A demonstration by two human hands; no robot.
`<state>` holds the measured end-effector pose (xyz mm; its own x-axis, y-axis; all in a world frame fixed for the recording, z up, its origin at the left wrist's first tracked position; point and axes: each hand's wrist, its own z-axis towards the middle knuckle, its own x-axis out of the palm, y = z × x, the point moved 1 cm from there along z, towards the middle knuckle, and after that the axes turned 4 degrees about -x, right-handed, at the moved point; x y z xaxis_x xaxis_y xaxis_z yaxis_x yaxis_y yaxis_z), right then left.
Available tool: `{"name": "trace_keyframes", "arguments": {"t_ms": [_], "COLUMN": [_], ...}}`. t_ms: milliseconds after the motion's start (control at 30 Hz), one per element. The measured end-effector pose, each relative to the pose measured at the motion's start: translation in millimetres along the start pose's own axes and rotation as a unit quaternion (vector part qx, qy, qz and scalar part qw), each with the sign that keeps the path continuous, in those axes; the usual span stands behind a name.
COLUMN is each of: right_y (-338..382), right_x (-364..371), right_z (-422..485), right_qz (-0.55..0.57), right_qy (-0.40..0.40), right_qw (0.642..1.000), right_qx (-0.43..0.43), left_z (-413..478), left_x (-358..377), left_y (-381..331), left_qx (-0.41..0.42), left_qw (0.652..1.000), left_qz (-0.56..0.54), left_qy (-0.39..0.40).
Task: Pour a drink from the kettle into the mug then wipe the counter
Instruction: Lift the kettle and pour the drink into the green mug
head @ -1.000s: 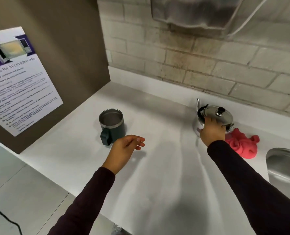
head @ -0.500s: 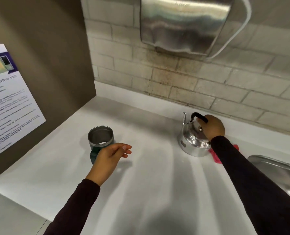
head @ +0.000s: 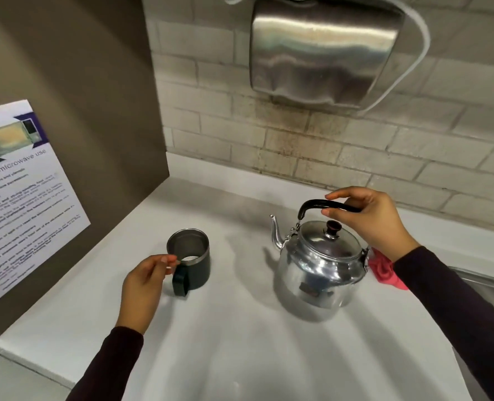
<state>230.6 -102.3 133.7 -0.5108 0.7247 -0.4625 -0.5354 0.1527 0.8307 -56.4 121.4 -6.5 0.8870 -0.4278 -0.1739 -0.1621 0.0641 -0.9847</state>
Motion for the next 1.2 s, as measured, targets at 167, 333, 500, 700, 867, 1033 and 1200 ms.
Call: {"name": "trace_keyframes", "arguments": {"t_ms": [167, 333, 500, 700, 867, 1033, 1200], "right_y": [43.0, 72.6, 90.5, 103.8, 109.2, 108.1, 109.1], "right_x": [27.7, 55.9, 87.5, 113.8, 127.2, 131.7, 134.4], "right_z": [1.2, 7.1, 19.4, 28.2, 34.6, 39.9, 43.2], "right_qz": [-0.008, -0.070, -0.175, -0.283, -0.314, -0.318, -0.322], "right_qy": [0.061, 0.140, 0.193, 0.240, 0.263, 0.259, 0.264], "right_qw": [0.997, 0.985, 0.961, 0.922, 0.903, 0.903, 0.901], "right_qx": [-0.047, -0.065, -0.090, -0.111, -0.128, -0.124, -0.124], "left_z": [7.0, 11.1, 13.9, 16.7, 17.0, 17.7, 20.0], "left_x": [-5.5, 9.1, 19.0, 18.0, 17.7, 16.9, 16.2], "left_y": [30.9, 45.6, 50.6, 54.3, 55.5, 57.4, 57.5], "left_qx": [-0.069, -0.118, -0.115, -0.109, -0.108, -0.102, -0.094], "left_qw": [0.998, 0.990, 0.987, 0.983, 0.981, 0.981, 0.982], "left_qz": [0.005, 0.016, 0.000, 0.010, 0.014, 0.024, 0.028], "left_qy": [-0.003, 0.077, 0.114, 0.144, 0.160, 0.162, 0.164]}}
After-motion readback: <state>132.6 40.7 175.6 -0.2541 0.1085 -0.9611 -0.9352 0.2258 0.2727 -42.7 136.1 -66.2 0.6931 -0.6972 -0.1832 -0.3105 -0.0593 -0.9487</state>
